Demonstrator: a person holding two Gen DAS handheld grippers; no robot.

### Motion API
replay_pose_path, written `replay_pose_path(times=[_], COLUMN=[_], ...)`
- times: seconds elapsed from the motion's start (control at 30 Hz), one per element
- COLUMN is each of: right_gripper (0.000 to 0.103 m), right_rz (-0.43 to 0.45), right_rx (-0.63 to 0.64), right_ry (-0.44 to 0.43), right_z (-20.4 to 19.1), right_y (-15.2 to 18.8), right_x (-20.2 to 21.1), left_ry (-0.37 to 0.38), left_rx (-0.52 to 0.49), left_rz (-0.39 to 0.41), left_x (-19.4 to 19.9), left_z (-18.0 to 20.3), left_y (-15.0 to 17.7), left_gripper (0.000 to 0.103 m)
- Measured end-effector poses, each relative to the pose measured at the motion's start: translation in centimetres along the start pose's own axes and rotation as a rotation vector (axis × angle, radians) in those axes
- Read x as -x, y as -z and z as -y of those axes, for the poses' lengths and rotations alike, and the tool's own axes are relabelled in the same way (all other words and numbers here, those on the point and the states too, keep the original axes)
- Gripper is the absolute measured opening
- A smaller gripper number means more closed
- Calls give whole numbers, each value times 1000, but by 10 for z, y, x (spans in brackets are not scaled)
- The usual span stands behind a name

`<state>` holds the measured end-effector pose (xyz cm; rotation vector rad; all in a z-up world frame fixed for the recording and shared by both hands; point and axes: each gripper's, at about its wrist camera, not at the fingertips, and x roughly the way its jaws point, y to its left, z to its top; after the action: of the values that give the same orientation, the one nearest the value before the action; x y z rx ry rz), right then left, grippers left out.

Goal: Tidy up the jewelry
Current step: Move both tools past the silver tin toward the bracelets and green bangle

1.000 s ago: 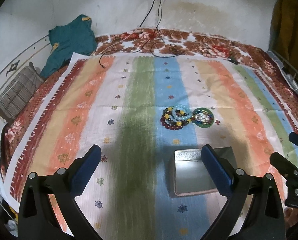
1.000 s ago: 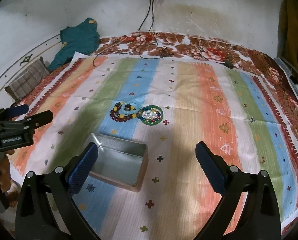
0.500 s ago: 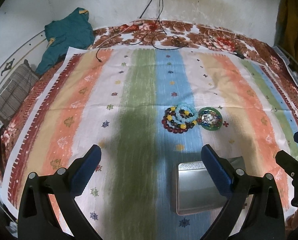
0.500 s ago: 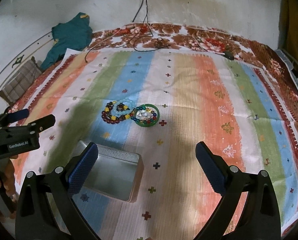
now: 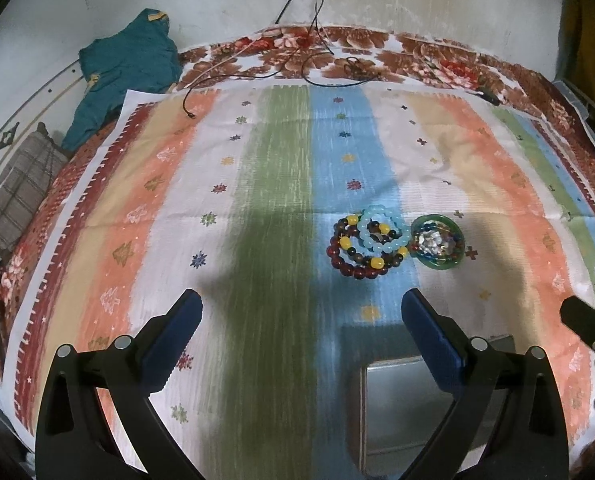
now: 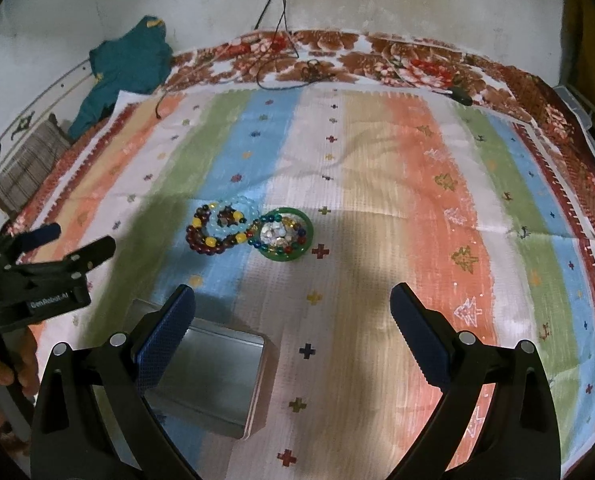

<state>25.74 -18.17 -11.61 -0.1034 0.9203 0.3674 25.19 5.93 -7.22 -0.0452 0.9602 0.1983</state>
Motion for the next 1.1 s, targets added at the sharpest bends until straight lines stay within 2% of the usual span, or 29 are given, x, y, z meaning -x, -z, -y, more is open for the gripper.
replay_pose_path(times=[0.43, 1.1], right_gripper=[99, 98], right_rz=[-59, -82], right_rx=[-61, 10], right_ry=[-3, -7], right_z=[13, -1], right_y=[-13, -38], right_x=[-38, -77], left_ry=[32, 59], left_rx=[31, 35], left_rz=[-35, -117], left_x=[-30, -81], left_z=[-1, -1], left_y=[-14, -37], left_gripper=[97, 97])
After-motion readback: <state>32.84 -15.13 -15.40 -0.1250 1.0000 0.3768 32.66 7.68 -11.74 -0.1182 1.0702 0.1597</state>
